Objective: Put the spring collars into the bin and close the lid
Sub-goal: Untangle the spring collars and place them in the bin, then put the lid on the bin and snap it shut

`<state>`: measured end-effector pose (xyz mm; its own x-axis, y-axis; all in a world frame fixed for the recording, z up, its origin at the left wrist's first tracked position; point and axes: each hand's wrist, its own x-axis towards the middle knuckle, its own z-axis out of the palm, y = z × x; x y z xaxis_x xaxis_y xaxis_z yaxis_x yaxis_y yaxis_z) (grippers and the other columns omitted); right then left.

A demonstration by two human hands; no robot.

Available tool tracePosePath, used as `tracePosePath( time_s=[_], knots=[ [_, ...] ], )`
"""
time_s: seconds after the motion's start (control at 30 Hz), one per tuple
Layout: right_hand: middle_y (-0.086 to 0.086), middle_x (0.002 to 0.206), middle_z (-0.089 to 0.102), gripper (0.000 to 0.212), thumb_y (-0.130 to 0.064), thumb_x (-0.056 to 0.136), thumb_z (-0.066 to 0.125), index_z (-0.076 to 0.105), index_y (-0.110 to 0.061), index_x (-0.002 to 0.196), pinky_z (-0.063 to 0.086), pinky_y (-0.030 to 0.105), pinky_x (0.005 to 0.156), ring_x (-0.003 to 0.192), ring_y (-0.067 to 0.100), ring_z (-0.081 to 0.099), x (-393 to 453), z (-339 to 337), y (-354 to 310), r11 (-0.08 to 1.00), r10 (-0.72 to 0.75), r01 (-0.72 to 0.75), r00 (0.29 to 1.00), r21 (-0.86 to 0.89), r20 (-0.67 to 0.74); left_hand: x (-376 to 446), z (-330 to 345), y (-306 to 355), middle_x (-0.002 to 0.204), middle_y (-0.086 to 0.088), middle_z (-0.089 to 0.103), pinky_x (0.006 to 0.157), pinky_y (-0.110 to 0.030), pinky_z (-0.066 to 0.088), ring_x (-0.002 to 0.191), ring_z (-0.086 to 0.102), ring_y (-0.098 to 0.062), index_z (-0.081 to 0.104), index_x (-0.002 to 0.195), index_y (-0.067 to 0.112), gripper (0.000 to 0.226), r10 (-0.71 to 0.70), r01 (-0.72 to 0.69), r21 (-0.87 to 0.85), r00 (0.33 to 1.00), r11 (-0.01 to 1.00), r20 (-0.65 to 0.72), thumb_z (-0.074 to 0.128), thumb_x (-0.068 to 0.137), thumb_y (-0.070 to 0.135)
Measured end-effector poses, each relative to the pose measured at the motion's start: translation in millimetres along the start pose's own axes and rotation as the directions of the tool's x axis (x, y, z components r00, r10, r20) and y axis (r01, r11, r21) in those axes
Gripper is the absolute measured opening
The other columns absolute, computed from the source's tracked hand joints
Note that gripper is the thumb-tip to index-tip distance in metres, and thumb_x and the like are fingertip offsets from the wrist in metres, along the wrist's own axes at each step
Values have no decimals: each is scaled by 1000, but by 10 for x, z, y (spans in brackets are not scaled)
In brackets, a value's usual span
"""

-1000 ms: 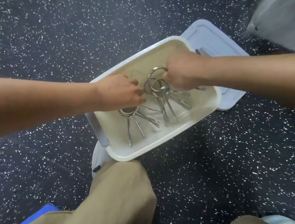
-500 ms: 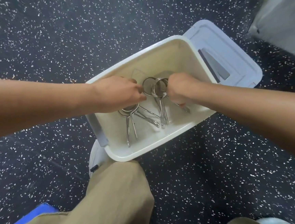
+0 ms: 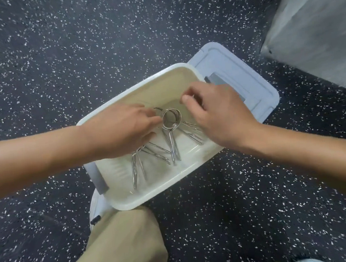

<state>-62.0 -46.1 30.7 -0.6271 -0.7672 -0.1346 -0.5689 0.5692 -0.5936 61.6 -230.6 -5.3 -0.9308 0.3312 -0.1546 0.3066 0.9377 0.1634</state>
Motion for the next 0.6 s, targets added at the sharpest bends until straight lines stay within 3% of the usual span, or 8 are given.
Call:
tracePosePath(
  time_s=[0.17, 0.27, 0.33, 0.43, 0.6],
  knots=[
    [1, 78, 71, 26, -28, 98, 47, 69, -14, 93, 49, 41, 70, 71, 21, 63, 177, -300, 505, 993, 108, -93, 964, 70, -245, -2, -158, 161, 93, -2, 65, 70, -45, 54, 87, 63, -33, 52, 111, 24, 21, -51, 43, -109, 996, 993, -69, 51, 94, 36],
    [-3, 82, 69, 26, -31, 97, 44, 67, -18, 100, 49, 37, 72, 77, 21, 62, 360, -257, 997, 965, 251, -260, 946, -19, -204, 12, -223, 282, 93, 1, 65, 67, -43, 54, 86, 63, -30, 59, 108, 22, 22, -88, 78, -111, 992, 991, -88, 53, 94, 38],
    [0, 98, 69, 27, -33, 96, 44, 65, -21, 108, 50, 38, 77, 89, 25, 63, 453, -179, 1293, 937, 308, -326, 940, -128, -145, 28, -247, 362, 92, 4, 66, 64, -37, 53, 86, 63, -26, 65, 105, 21, 24, -93, 85, -94, 991, 992, -94, 53, 93, 38],
    [8, 124, 61, 34, -33, 96, 48, 62, -17, 123, 48, 40, 87, 106, 30, 60, 560, -80, 1536, 906, 330, -330, 943, -264, -44, 49, -265, 445, 93, 5, 66, 60, -36, 51, 84, 62, -23, 67, 103, 20, 26, -83, 73, -102, 991, 992, -100, 55, 91, 39],
    [11, 126, 54, 39, -40, 91, 58, 59, -10, 117, 49, 43, 88, 106, 34, 58, 684, 45, 1627, 838, 392, -378, 919, -393, -49, 52, -247, 519, 96, 7, 67, 60, -37, 51, 85, 63, -22, 64, 110, 25, 32, -86, 76, -132, 994, 988, -68, 47, 94, 47]
  ],
)
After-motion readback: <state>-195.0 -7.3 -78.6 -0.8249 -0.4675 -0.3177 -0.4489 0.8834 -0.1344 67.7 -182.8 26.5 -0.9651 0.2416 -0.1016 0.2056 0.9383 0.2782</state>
